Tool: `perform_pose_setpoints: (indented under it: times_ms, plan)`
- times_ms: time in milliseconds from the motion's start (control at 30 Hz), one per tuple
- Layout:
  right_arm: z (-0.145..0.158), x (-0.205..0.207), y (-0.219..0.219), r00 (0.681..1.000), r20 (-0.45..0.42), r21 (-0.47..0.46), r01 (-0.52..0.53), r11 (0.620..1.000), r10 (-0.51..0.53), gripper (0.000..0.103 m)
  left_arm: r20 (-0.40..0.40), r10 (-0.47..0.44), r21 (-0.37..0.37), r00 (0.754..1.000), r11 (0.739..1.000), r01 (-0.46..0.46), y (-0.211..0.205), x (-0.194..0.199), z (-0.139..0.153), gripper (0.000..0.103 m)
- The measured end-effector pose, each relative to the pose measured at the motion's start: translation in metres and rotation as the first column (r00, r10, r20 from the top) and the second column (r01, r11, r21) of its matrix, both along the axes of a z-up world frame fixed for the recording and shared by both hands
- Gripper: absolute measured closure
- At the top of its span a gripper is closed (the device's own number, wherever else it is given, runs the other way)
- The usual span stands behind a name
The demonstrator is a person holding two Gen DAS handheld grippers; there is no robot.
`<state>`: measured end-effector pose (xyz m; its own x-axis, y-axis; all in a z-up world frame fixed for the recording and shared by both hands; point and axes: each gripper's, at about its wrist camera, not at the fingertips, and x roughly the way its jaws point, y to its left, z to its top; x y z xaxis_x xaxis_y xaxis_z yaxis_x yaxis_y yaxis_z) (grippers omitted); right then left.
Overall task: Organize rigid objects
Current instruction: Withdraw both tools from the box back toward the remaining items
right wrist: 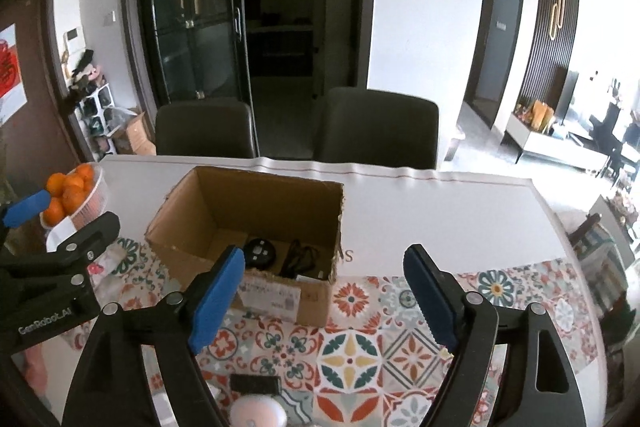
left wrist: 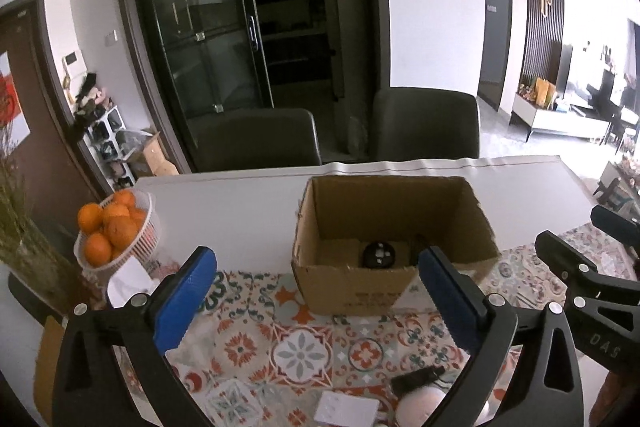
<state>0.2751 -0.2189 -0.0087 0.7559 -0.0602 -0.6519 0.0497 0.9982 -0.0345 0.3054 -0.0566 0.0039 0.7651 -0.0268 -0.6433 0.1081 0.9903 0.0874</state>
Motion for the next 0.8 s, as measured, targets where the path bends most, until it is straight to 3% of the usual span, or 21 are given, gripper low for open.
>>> perform_pose_setpoints:
  times_ms: [333,533,800]
  plan:
    - [0.008,-0.058,-0.003,0.994,0.104,-0.03,0.038,0.999,-0.035,0.021,0.008,-0.028,-0.007,1.0,1.0,0.028,-0.003,-0.048,-0.008,0.0]
    - [-0.008,-0.078,-0.007,0.995,0.094,0.01,0.021,1.0,-0.022,0.021,0.046,-0.004,0.017,0.999,1.0,0.003,-0.003,-0.078,-0.017,0.0]
    - [-0.033,-0.101,-0.007,0.997,0.074,0.028,0.004,1.0,-0.007,0.021,0.006,0.001,0.002,1.0,1.0,-0.001,-0.001,-0.1,-0.039,0.0]
